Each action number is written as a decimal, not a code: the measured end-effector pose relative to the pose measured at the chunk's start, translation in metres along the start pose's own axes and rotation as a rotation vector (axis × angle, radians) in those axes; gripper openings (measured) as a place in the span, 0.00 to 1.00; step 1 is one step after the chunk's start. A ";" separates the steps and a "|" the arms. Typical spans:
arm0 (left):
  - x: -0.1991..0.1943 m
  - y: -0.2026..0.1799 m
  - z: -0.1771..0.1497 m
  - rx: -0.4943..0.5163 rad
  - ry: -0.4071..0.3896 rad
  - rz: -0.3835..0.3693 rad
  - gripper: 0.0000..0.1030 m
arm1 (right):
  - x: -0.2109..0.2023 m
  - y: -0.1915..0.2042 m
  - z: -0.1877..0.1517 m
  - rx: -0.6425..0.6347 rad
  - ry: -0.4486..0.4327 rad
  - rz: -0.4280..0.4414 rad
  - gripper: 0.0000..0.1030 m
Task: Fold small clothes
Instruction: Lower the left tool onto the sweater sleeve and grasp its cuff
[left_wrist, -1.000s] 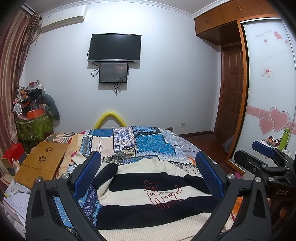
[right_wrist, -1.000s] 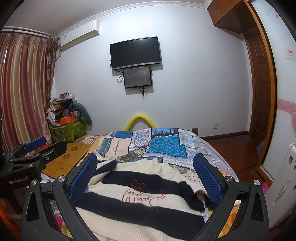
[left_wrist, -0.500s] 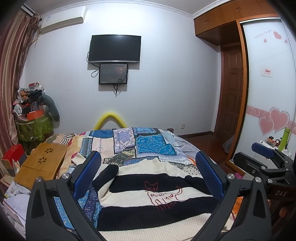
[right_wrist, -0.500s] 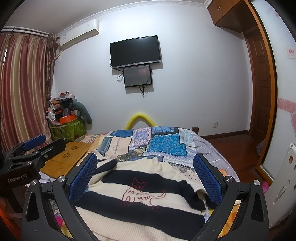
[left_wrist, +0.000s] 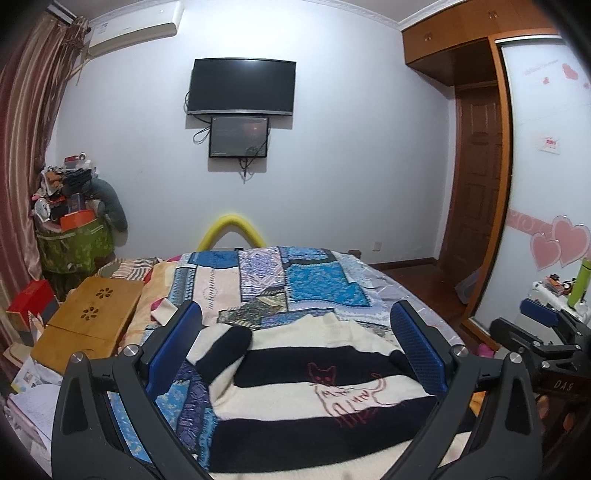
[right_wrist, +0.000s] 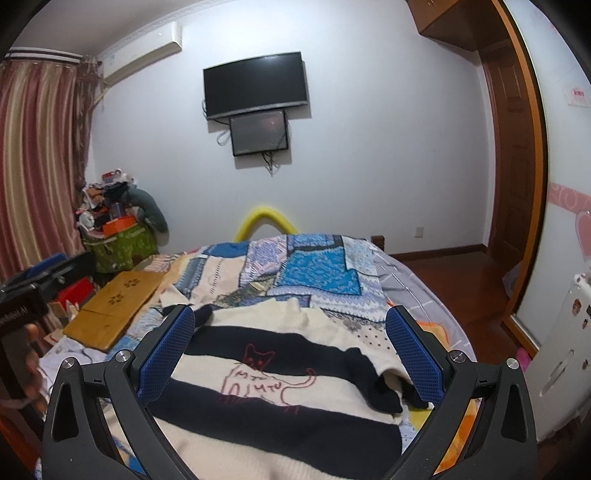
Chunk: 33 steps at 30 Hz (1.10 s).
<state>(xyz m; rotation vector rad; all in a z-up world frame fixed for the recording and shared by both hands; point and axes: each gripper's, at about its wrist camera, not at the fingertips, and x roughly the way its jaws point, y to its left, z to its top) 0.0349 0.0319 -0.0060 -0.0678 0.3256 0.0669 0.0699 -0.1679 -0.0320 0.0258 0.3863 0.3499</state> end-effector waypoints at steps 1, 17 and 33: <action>0.006 0.005 0.002 -0.002 0.007 0.007 1.00 | 0.003 -0.003 0.002 0.002 0.007 -0.005 1.00; 0.110 0.102 0.011 -0.030 0.152 0.204 1.00 | 0.059 -0.052 0.020 0.039 0.133 -0.066 1.00; 0.256 0.205 -0.050 -0.141 0.490 0.326 1.00 | 0.135 -0.062 0.038 -0.028 0.237 -0.071 1.00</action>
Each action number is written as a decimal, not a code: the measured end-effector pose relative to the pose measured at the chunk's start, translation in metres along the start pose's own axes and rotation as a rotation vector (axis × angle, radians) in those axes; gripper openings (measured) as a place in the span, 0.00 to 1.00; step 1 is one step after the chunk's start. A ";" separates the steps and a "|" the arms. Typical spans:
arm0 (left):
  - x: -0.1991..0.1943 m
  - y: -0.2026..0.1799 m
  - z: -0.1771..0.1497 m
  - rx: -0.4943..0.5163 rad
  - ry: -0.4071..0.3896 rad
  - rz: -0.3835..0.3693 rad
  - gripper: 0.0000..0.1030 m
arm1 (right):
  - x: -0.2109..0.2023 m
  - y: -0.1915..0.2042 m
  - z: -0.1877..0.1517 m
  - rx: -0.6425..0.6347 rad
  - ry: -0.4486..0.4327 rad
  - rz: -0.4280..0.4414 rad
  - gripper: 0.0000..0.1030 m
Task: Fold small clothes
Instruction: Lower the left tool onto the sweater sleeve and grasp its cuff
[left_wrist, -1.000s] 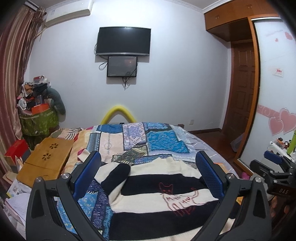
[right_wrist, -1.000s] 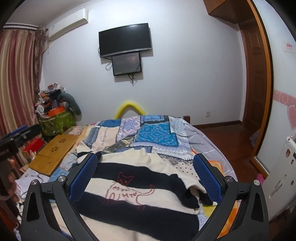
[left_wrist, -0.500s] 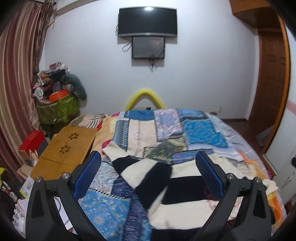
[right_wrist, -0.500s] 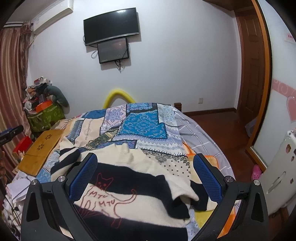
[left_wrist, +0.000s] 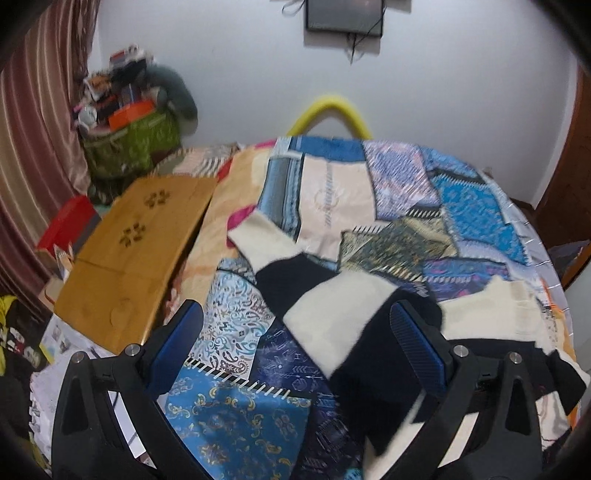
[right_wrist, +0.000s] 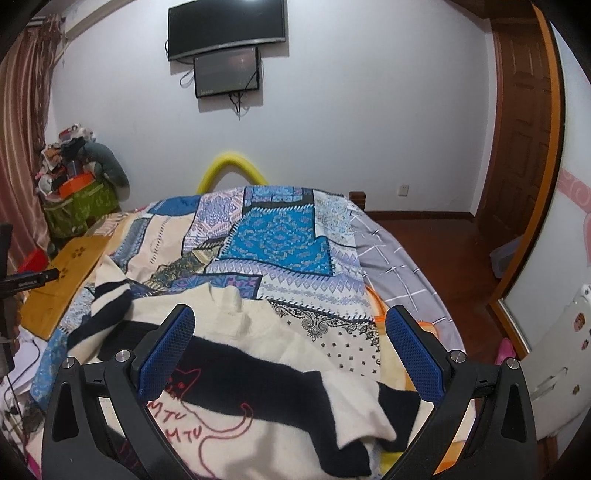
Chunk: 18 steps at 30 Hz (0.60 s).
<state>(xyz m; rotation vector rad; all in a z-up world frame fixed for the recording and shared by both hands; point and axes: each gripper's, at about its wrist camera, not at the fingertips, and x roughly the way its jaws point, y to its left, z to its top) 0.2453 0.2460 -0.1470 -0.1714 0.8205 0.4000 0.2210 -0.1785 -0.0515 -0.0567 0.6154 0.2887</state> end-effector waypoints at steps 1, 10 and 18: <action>0.009 0.002 0.000 -0.004 0.017 -0.003 1.00 | 0.005 0.001 -0.001 -0.004 0.011 0.001 1.00; 0.096 0.023 -0.004 -0.063 0.187 -0.027 0.92 | 0.045 0.008 -0.008 -0.031 0.108 0.002 1.00; 0.147 0.040 -0.012 -0.199 0.301 -0.123 0.75 | 0.058 0.014 -0.011 -0.041 0.133 0.012 1.00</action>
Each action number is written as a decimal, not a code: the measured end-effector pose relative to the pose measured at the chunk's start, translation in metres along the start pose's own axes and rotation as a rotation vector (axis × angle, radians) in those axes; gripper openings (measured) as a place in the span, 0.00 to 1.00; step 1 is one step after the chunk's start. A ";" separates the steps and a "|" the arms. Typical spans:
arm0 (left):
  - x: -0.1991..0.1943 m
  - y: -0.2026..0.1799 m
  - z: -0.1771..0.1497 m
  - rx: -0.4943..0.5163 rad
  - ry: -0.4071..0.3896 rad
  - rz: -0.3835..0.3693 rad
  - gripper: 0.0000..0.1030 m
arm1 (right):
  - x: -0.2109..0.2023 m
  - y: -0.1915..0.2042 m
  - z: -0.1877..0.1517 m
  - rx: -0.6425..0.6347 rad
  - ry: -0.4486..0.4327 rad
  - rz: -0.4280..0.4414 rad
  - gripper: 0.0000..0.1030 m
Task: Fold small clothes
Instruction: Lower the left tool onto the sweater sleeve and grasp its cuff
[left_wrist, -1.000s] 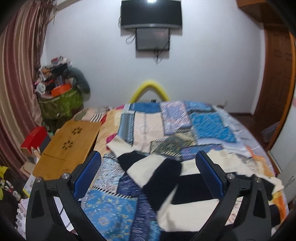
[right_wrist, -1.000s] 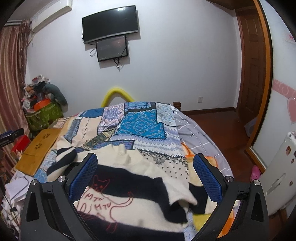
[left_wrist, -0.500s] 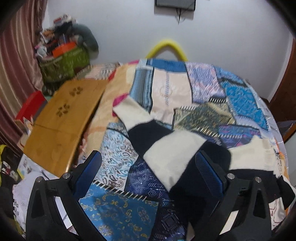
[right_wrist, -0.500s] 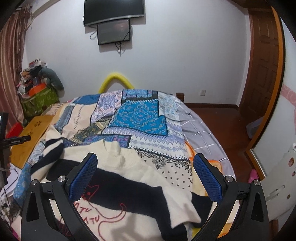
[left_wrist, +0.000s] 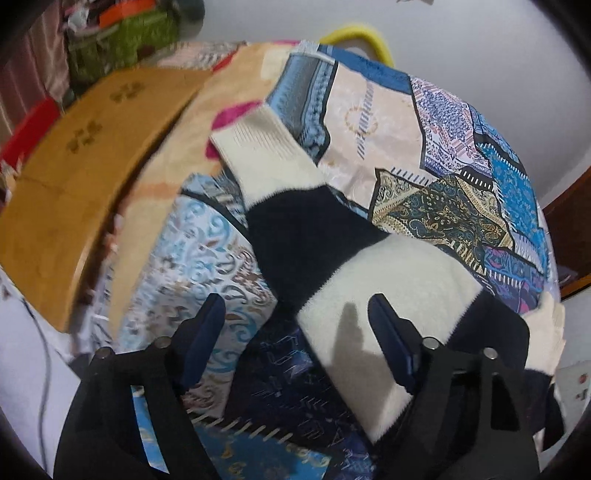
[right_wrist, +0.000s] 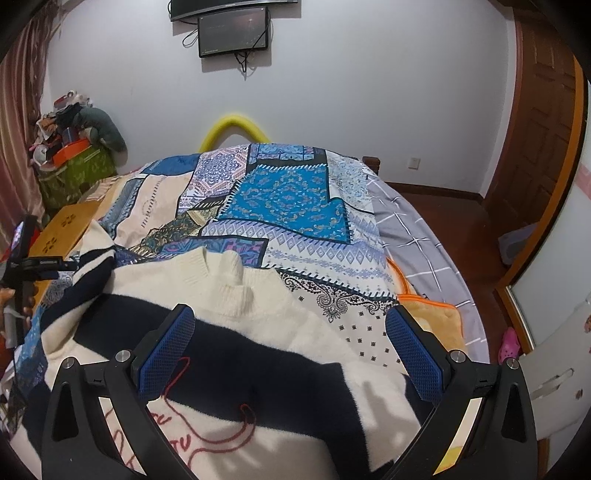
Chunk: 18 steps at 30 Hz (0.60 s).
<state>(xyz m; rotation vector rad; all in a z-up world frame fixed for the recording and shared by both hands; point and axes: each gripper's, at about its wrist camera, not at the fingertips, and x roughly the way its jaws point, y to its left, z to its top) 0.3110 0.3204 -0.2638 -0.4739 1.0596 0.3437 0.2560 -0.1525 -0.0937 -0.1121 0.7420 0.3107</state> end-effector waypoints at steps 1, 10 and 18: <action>0.005 0.002 0.000 -0.019 0.013 -0.017 0.73 | 0.001 0.001 0.000 -0.002 0.000 0.001 1.00; 0.026 0.007 0.006 -0.140 0.093 -0.121 0.40 | 0.004 0.009 -0.001 -0.027 0.003 -0.009 1.00; 0.021 0.000 0.006 -0.148 0.092 -0.122 0.08 | -0.003 0.006 -0.003 -0.031 0.007 -0.018 1.00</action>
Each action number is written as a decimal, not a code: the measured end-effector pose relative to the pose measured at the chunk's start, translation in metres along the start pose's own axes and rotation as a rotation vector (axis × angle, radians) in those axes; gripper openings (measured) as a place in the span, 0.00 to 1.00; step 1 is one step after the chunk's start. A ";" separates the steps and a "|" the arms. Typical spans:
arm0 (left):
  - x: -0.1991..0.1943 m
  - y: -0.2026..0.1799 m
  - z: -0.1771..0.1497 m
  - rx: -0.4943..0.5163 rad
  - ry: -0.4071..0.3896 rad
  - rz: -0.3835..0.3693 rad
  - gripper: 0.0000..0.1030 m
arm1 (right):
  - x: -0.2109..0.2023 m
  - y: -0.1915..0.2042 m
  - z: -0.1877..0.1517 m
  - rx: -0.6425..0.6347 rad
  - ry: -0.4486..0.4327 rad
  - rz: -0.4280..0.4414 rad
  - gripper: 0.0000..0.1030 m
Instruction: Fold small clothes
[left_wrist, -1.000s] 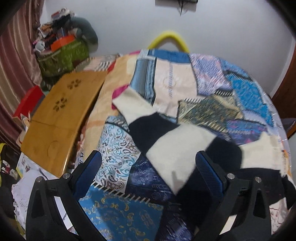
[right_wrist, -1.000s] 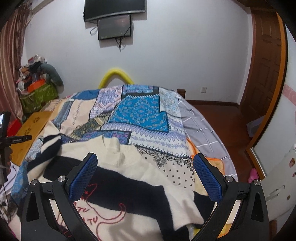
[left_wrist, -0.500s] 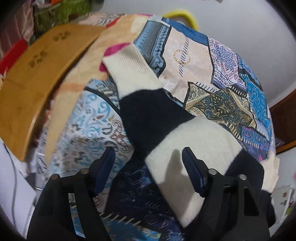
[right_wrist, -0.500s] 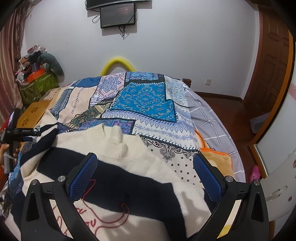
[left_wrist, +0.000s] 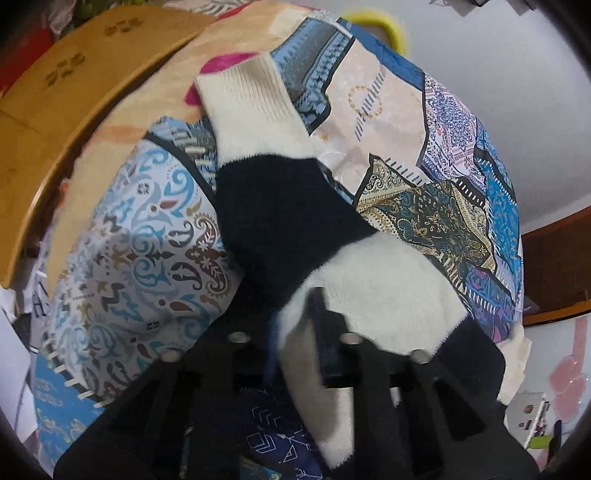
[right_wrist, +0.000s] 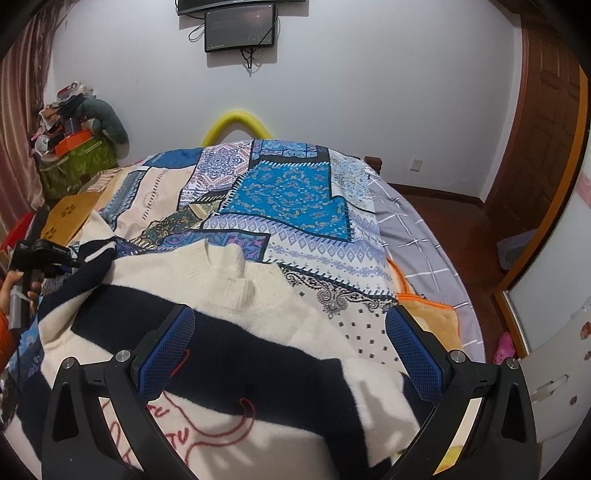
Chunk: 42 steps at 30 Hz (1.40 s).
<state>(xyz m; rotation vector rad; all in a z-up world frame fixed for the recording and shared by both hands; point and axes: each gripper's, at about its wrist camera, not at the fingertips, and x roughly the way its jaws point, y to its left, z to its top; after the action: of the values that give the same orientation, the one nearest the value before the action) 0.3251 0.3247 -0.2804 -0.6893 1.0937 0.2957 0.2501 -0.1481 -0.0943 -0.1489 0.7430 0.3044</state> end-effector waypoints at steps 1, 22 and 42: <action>-0.004 -0.003 0.000 0.016 -0.011 0.010 0.08 | -0.002 -0.001 0.000 -0.001 -0.001 -0.005 1.00; -0.157 -0.150 -0.079 0.426 -0.308 -0.089 0.07 | -0.011 -0.074 -0.041 0.075 0.169 -0.068 1.00; -0.117 -0.249 -0.177 0.687 -0.206 -0.072 0.08 | 0.029 -0.088 -0.097 0.243 0.307 0.131 0.36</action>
<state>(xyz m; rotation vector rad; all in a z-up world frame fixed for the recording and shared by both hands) 0.2817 0.0352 -0.1351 -0.0800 0.8904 -0.0784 0.2362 -0.2483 -0.1827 0.0860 1.0898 0.3170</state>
